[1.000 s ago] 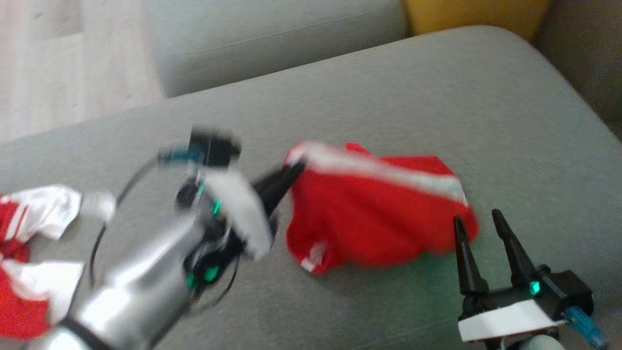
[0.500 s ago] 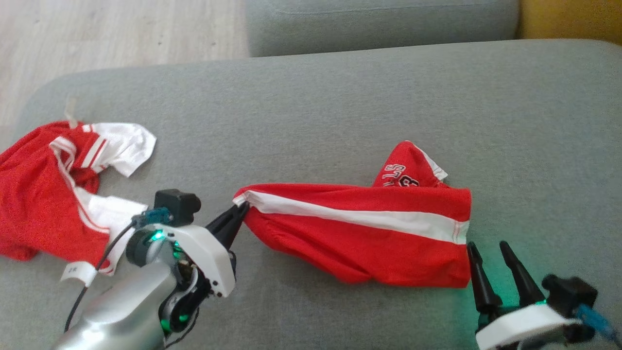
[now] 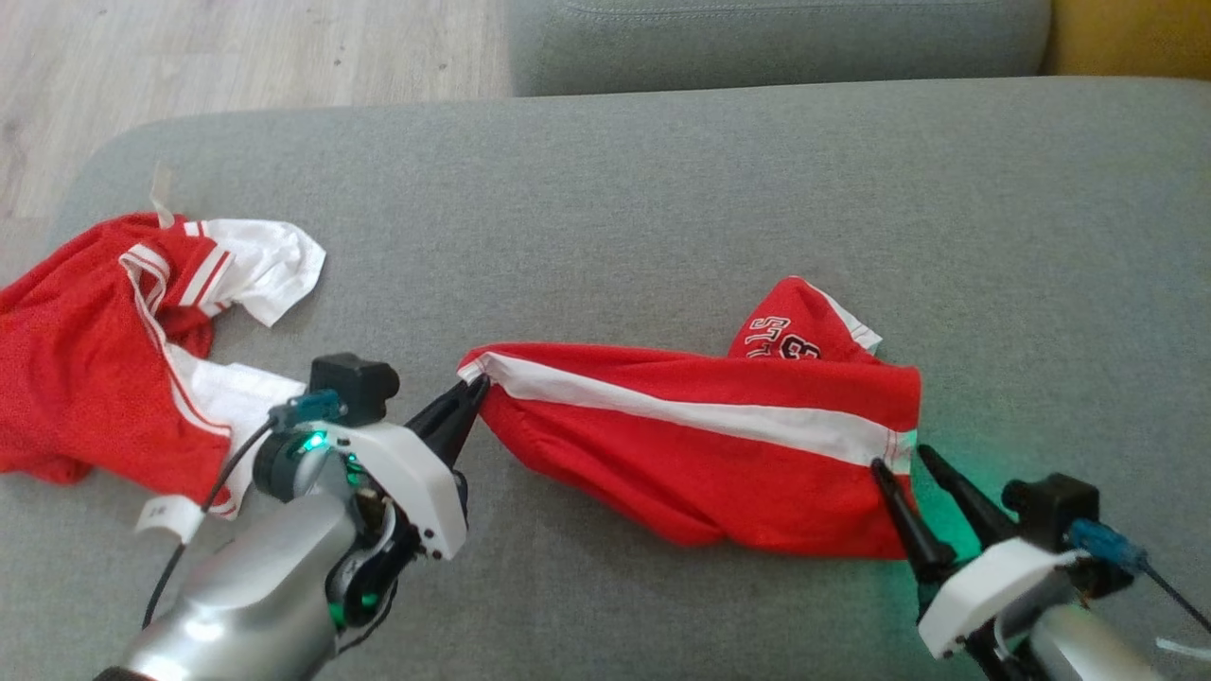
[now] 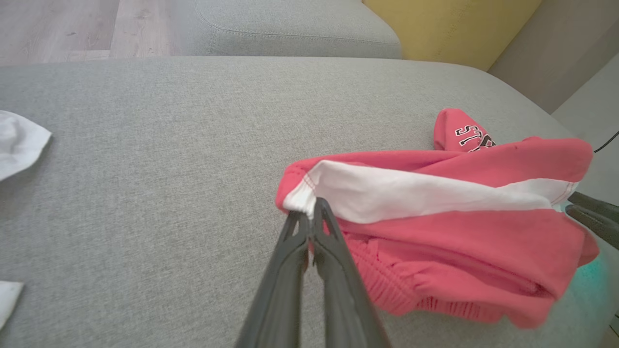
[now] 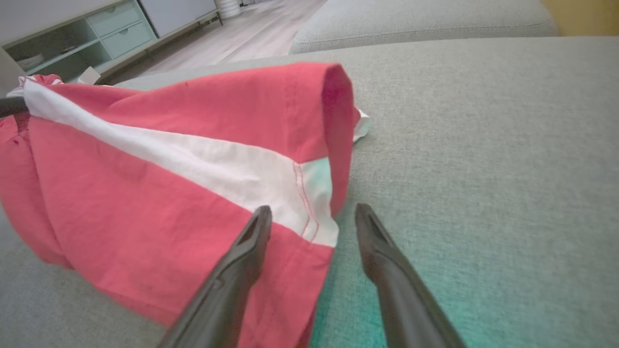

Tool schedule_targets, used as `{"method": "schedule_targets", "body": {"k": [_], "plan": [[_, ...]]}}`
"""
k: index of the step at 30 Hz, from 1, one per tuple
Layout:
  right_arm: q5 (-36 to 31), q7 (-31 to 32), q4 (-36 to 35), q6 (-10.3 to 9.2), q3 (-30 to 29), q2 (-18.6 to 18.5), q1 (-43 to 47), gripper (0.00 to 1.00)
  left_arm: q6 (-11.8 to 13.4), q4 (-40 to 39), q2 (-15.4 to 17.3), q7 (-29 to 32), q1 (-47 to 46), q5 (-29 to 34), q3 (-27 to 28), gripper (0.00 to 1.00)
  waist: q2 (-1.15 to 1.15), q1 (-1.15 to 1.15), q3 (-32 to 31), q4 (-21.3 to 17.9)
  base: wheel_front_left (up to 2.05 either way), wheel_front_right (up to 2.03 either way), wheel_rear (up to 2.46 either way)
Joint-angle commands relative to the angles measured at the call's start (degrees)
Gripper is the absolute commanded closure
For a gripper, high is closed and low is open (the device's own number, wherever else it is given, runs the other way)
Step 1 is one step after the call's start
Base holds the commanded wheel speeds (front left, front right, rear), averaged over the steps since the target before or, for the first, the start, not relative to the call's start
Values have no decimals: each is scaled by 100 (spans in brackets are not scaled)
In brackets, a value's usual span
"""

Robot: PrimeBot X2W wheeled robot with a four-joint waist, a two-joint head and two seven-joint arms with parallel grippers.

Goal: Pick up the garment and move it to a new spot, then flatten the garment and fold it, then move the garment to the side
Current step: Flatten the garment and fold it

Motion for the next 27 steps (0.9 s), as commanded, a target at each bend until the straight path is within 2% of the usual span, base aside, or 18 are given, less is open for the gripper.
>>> {"method": "schedule_targets", "body": {"k": [1,2,6,7,8,10,11,14,19,23,27], "plan": [[-13,-55,-88,-4,106,-111,-190,35,-24,-61,108,-66,-335,61,190,100,0,0,9,10,0,0,0],[8,-66,-34,-4,165,-108,-238,47,-36,-39,91,-73,-343,66,190,100,0,0,17,18,0,0,0],[47,-106,167,-4,302,-94,-433,34,-81,26,47,-92,-383,80,188,100,0,0,74,31,0,0,0],[44,-113,216,-4,328,-90,-487,35,-86,35,40,-96,-399,84,193,100,0,0,100,31,0,0,0],[39,-119,264,-4,355,-84,-539,45,-91,45,33,-101,-415,90,195,100,0,0,118,32,0,0,0],[18,-128,342,-4,404,-78,-626,74,-100,69,22,-107,-439,101,197,100,0,0,144,34,0,0,0],[8,-131,360,-4,425,-75,-663,100,-102,82,19,-111,-449,106,198,100,0,0,155,33,0,0,0],[-67,-136,262,-4,374,-127,-740,100,-100,115,20,-124,-467,125,207,100,0,0,163,10,0,0,0],[-30,-138,-295,-4,-174,-301,-656,100,-162,37,100,-143,-550,169,233,100,0,0,91,-91,0,0,0],[164,-138,-869,-4,-541,-703,-809,100,-285,-243,253,-154,-849,159,382,100,0,0,102,-277,0,0,0],[397,24,-1342,-4,-789,-1171,-1562,100,-419,-609,350,-164,-1562,232,635,100,0,0,389,-491,0,0,0]]}}
